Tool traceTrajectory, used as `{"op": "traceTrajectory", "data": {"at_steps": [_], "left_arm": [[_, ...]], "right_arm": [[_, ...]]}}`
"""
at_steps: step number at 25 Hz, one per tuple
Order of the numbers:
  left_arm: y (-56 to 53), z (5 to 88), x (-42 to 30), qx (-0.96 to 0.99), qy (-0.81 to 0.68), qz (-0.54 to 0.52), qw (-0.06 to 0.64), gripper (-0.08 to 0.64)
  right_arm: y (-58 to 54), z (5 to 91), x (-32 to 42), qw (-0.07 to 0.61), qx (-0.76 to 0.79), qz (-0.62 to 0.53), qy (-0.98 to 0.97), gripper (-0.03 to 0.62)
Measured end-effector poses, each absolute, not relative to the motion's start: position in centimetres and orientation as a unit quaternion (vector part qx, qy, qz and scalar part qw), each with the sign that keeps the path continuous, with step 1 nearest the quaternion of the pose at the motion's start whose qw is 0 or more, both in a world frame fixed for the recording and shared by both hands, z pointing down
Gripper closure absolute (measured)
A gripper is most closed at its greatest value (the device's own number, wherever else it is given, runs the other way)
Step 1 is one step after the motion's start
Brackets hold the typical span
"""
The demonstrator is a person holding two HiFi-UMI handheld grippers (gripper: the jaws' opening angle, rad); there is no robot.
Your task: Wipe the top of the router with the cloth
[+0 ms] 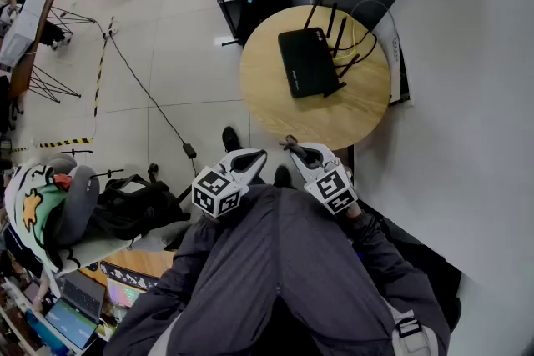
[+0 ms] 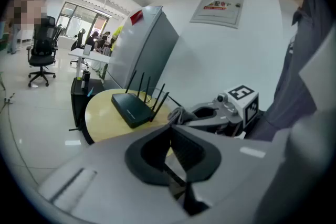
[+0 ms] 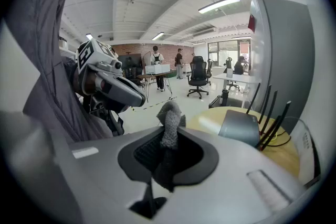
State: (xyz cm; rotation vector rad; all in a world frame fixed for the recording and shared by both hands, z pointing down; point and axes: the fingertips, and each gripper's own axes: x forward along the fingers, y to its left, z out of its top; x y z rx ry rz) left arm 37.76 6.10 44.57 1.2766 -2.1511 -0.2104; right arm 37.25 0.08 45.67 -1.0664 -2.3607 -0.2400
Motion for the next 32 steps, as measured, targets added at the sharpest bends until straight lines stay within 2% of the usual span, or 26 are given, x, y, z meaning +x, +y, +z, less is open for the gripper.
{"op": "traceTrajectory", "data": {"at_steps": [4, 20, 26, 32], "left_arm": [[7.6, 44.5, 34.5, 0.491, -0.812, -0.080, 0.306, 0.560], [22.1, 42.6, 14.0, 0.500, -0.809, -0.118, 0.285, 0.560], [25.0, 43.0, 8.9, 0.518, -0.795, -0.125, 0.289, 0.560], [22.1, 44.1, 6.7, 0.573, -0.749, -0.108, 0.315, 0.560]], "right_arm": [[1.2, 45.5, 33.3, 0.276, -0.382, -0.058, -0.880, 0.560], [13.1, 44.0, 12.5, 0.313, -0.350, -0.116, -0.875, 0.560], [16.1, 42.4, 8.6, 0.316, -0.337, -0.133, -0.877, 0.560], [13.9, 43.7, 7.8, 0.341, -0.282, -0.099, -0.891, 0.560]]}}
